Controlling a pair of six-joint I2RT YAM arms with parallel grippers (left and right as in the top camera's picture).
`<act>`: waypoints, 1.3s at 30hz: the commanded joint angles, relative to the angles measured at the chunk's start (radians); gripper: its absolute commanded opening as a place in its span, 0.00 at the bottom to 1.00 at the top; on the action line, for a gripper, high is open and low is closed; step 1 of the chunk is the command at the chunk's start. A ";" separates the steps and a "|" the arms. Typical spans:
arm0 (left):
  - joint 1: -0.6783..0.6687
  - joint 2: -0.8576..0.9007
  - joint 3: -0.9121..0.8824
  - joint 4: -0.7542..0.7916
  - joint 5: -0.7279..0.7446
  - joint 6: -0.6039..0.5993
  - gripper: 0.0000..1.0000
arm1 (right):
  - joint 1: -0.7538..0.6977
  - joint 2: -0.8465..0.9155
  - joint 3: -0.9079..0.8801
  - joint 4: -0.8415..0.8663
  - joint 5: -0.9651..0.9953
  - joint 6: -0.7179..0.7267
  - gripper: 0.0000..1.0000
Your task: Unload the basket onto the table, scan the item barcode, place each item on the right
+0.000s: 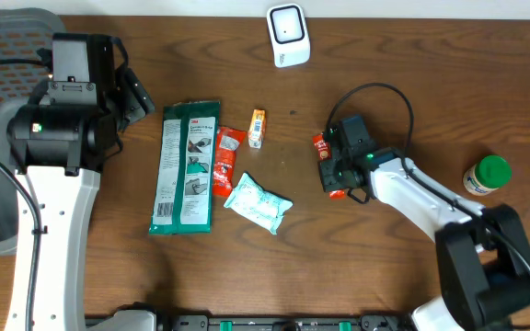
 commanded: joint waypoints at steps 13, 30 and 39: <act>0.004 0.003 0.016 -0.003 -0.013 0.002 0.87 | 0.010 0.101 0.006 0.025 0.032 0.034 0.12; 0.004 0.003 0.016 -0.003 -0.013 0.002 0.87 | 0.011 0.101 0.006 0.032 -0.002 0.034 0.01; 0.004 0.003 0.016 -0.003 -0.013 0.002 0.87 | 0.010 0.101 0.006 0.033 -0.002 0.052 0.01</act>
